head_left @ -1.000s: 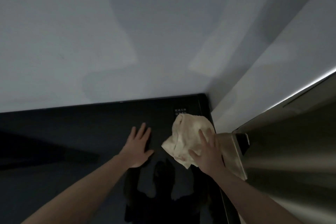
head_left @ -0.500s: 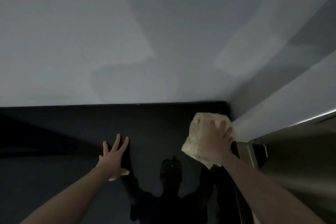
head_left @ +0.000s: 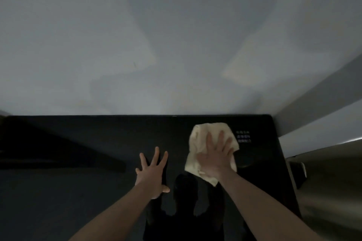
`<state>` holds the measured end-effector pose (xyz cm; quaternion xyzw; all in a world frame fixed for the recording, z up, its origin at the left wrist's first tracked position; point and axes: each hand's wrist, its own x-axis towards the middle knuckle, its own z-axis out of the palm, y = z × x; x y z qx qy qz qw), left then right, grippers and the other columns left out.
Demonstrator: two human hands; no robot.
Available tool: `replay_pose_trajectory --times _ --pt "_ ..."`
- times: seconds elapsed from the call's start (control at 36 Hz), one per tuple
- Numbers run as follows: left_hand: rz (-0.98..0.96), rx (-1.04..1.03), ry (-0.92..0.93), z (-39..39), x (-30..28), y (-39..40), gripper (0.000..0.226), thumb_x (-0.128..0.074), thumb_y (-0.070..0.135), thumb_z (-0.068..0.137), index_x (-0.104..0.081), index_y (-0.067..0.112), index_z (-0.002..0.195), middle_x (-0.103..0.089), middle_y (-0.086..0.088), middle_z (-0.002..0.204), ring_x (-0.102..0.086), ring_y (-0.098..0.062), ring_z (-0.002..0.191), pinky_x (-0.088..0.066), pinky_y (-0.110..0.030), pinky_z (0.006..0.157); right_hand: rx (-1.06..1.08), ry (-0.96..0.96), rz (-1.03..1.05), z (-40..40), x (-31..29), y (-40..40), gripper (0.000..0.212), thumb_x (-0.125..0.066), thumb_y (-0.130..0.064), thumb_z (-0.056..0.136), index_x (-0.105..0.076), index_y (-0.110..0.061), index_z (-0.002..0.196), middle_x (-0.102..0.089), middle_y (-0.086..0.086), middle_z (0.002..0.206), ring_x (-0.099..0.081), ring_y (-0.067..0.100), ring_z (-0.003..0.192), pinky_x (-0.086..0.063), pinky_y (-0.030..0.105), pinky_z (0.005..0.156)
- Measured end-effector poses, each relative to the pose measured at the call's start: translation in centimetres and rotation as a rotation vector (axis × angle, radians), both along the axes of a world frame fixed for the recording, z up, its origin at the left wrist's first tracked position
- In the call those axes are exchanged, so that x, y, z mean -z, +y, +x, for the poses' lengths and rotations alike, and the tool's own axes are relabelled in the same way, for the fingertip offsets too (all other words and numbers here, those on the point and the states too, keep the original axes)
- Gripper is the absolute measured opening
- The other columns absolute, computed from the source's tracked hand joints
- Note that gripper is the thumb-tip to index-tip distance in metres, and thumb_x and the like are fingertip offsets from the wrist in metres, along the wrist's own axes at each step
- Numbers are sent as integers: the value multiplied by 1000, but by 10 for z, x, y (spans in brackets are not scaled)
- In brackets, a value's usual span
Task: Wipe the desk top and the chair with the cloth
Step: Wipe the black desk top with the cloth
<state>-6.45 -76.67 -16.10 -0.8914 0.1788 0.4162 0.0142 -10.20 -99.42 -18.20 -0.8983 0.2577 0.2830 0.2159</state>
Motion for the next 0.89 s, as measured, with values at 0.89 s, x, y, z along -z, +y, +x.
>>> replay_pose_trajectory --times 0.89 --pt "-11 -145 -53 48 3 205 143 -90 46 67 25 45 152 42 15 156 25 -40 149 -21 -62 119 371 -3 -169 1 12 21 89 -37 -69 96 11 -30 160 30 10 163 24 44 149 9 60 120"
